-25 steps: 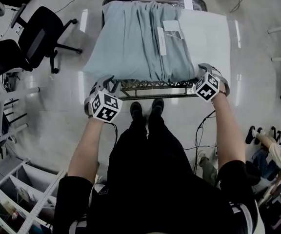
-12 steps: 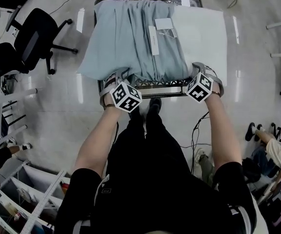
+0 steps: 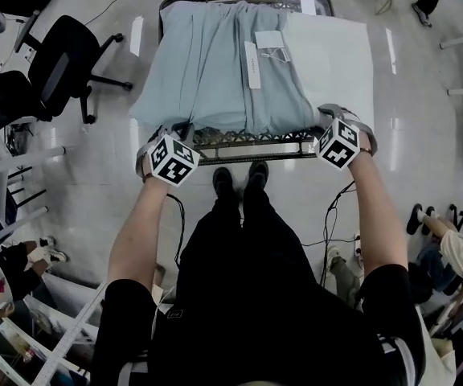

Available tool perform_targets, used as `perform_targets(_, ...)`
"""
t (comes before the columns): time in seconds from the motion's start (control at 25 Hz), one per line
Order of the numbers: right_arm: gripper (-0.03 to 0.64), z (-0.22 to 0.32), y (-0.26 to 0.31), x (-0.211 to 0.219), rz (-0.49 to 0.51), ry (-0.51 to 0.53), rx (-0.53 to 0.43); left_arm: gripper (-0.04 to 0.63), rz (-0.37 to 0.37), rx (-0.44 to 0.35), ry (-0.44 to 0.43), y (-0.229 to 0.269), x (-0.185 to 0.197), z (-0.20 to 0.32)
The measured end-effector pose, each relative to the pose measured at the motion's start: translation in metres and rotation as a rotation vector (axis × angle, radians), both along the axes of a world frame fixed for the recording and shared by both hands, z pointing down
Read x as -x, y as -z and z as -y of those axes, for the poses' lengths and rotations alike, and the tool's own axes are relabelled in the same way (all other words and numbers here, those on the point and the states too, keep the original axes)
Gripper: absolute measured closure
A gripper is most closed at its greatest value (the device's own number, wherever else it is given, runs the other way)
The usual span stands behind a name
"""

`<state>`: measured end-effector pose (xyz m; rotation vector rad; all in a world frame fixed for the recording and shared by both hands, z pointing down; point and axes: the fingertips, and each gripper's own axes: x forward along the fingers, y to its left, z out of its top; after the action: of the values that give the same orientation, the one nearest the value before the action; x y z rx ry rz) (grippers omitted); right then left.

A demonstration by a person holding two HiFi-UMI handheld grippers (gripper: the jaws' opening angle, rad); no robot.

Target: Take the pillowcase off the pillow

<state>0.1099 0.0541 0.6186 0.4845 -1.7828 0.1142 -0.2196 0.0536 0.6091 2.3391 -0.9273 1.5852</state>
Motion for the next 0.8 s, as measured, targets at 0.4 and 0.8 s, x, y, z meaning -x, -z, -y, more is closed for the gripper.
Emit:
perform_targets(0.4, 0.414, -0.003, 0.001, -0.002, 0.006, -0.013, 0.012, 0.586, -0.097, 0.036, 0.042, 0.007, 0.03, 0.001)
perform_targets(0.8, 0.33, -0.004, 0.0, -0.001, -0.07, 0.027, 0.041, 0.478, -0.013, 0.019, 0.241, 0.007, 0.095, -0.017)
